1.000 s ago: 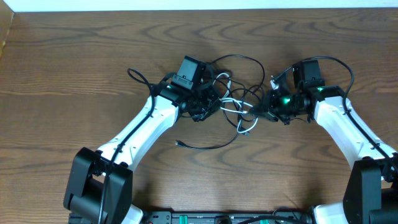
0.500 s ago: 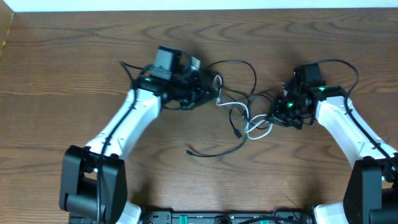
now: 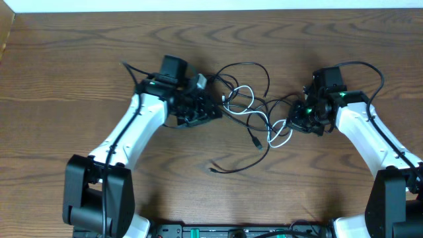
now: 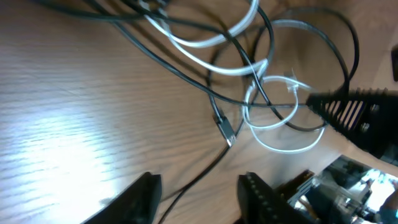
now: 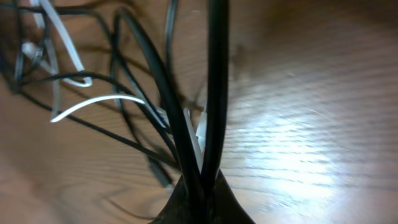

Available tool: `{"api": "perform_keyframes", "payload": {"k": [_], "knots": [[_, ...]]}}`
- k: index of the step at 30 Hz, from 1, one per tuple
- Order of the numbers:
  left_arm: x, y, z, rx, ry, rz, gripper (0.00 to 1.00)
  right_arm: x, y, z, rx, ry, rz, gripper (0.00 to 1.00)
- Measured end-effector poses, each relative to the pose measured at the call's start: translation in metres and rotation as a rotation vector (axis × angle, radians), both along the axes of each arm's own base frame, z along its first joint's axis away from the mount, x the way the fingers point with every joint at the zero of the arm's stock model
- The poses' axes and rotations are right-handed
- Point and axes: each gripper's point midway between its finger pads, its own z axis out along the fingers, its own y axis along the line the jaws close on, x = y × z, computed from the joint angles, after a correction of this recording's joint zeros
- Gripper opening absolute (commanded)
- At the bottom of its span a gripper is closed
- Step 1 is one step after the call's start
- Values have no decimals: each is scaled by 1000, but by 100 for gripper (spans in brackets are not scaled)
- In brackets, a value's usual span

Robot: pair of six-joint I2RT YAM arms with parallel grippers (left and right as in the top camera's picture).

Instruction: Untangle cables

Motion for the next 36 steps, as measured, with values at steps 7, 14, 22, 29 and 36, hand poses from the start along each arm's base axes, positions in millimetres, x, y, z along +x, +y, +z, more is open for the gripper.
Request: {"api": "perform_keyframes", "payload": {"k": [7,14,22,29,36], "knots": [[-25,-48,2,-3,-47,-147,49,4,24,13,145,-34,54,1],[-34,-69,5,-20,-85,-208,49,12,55,39,346,-133,172,1],[-31,-77,9,-43,-113,-214,50,16,77,66,518,-198,239,1],[-26,-88,15,-74,-168,-231,49,14,88,84,634,-209,267,1],[-28,-104,19,-86,-212,-257,28,12,93,95,698,-215,288,1]]}}
